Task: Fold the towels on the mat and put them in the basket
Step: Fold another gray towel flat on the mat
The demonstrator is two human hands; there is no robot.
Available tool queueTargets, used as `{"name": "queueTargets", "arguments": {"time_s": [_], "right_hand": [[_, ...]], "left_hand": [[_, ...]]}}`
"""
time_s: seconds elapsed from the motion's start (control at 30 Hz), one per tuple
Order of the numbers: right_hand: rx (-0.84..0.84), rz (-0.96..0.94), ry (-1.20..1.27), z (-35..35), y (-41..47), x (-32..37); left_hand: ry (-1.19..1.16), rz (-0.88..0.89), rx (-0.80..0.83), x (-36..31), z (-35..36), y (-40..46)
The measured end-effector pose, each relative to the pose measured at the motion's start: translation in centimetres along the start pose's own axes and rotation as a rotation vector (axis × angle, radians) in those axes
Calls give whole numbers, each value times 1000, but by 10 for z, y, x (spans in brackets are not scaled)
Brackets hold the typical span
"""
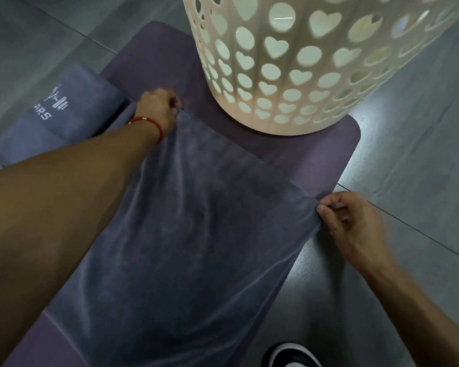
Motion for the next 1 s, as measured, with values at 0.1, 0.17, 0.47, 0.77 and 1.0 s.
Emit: {"name": "queueTargets", "arguments": {"time_s": [0.1, 0.17, 0.47, 0.77, 1.0], "right_hand": [[-28, -16, -81, 5, -1, -2], [-21, -22, -100, 8, -1, 0], [76, 7, -138, 15, 2, 8], [-24, 68, 110, -11, -31, 25], [113, 4, 193, -35, -79, 84]], "left_hand": [[14, 111, 96, 0, 10, 0], [57, 201, 141, 1, 14, 1], [278, 353, 176, -6, 6, -4], [218, 338, -42, -11, -69, -89], [221, 132, -73, 3, -167, -235]]}}
Point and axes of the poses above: each hand's wrist, its own y-axis towards the middle knuckle, its own z-axis out of the palm, x = y × z, the point moved 4 cm from there along y, towards the middle knuckle, and after that the axes turned 6 degrees about z, right-handed, at the moved point
